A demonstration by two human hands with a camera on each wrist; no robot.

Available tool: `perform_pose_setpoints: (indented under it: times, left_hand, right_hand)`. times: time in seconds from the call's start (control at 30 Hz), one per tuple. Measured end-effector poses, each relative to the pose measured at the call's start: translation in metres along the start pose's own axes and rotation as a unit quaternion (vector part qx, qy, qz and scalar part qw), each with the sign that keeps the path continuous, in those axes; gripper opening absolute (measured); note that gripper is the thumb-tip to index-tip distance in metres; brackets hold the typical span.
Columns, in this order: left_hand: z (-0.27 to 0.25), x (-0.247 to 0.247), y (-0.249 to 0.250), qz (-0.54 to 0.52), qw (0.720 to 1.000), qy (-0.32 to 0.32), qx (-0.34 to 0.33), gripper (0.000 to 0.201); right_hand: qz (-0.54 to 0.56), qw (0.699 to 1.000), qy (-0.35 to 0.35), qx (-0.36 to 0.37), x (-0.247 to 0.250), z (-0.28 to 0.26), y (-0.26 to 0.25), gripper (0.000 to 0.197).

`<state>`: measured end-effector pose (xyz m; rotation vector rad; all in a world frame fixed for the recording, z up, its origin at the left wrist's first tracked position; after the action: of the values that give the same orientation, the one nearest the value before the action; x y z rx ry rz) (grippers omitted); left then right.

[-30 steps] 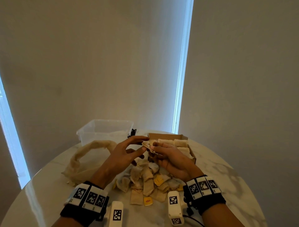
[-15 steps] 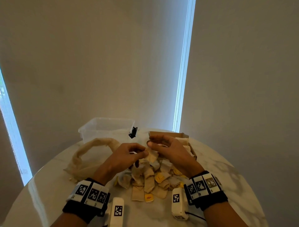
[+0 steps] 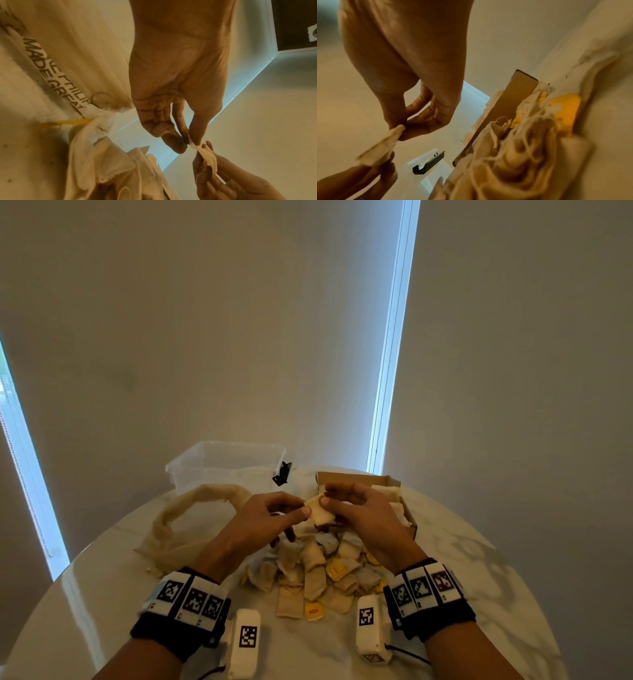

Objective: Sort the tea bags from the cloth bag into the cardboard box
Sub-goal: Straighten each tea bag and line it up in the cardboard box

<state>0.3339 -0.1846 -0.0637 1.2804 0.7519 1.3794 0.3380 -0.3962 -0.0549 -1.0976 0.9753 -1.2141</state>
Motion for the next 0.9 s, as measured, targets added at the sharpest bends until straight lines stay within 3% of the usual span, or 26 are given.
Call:
perform_pose_setpoints:
  times: [0.13,0.5,0.7,0.9]
  left_hand:
    - [0.0006,-0.0005,0.0000,-0.031,0.999,0.030,0.013,0.024]
    - [0.0000,0.0005,0.0022,-0.012,1.000,0.023,-0.003,0.021]
    - [0.0001,0.0007,0.0043,-0.022,1.000,0.008,-0.004,0.039]
    - [0.0046,0.0015,-0.0015,-0.015,1.000,0.012,-0.006,0.039]
  right_hand:
    - [0.005,1.000,-0.009,-0.014,-0.0011,0.0028,0.0039,0.031]
    - [-0.092,0.995,-0.027,0.017,-0.0039,0.0053,0.0048,0.031]
    - [-0.045,0.999,-0.013,0.021,-0.0040,0.0035,0.0050,0.030]
    - [-0.064,0.996,0.000,0.055,-0.0010,0.0014,-0.0006,0.029]
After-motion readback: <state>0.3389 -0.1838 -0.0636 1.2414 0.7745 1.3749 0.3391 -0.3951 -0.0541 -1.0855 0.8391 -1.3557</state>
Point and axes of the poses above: each hand's wrist, its own z-axis towards the middle knuckle, its own x-axis out of the back of the hand, y = z × x, the point moved 3 cm from there along z, towards the middle knuckle, and after that the axes turned 2 degrees about -z, right-handed, at the moved point
